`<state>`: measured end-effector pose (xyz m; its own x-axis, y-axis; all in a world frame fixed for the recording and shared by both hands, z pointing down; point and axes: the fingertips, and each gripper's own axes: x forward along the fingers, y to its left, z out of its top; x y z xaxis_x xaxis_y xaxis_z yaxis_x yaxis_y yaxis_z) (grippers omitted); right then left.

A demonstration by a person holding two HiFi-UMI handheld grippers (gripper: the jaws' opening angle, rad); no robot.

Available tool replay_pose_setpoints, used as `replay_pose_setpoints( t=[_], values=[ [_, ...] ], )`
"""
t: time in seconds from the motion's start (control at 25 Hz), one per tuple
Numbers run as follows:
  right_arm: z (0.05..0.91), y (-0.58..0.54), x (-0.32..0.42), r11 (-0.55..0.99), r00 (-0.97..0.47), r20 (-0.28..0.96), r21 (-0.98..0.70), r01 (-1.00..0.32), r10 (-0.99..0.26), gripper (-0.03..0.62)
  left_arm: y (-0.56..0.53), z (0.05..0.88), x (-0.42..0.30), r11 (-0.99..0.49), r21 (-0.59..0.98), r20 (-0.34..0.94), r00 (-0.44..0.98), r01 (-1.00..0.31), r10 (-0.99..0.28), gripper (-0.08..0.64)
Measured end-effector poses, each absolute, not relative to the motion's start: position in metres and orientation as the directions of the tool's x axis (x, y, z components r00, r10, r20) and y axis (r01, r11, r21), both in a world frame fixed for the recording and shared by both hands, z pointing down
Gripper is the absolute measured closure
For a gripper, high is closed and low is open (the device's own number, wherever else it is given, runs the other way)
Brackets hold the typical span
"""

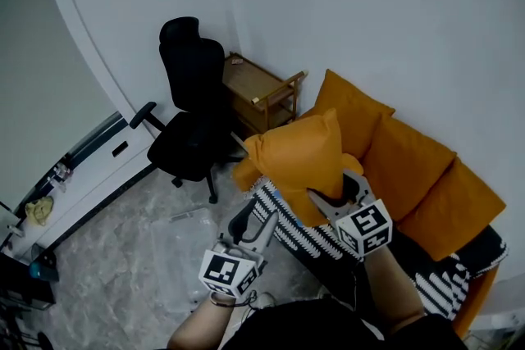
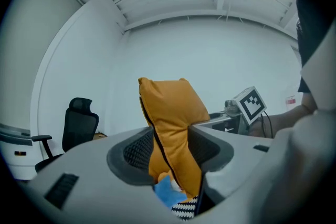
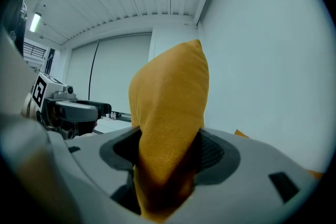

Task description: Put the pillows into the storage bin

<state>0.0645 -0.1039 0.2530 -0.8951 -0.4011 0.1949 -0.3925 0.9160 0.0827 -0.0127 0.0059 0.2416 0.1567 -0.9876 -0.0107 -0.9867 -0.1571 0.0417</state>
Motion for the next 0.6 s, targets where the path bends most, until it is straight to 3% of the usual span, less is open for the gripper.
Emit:
replay_pose_setpoints(
  t=[0.4, 0.6],
  values=[
    [0.262, -0.100, 0.060, 0.941, -0.919, 0.202, 0.079, -0.329, -0.339, 0.291, 0.014, 0.249, -0.013, -0.072, 0.031, 0.002, 0.072, -0.997, -0.997, 0.374],
    [0.268, -0.098, 0.052, 0.967, -0.944, 0.211, 0.072, -0.244, -0.254, 0.291, 0.024, 0.254, -0.010, 0.017, 0.028, 0.009, -0.017, -0.999, -1.000, 0.428]
  ],
)
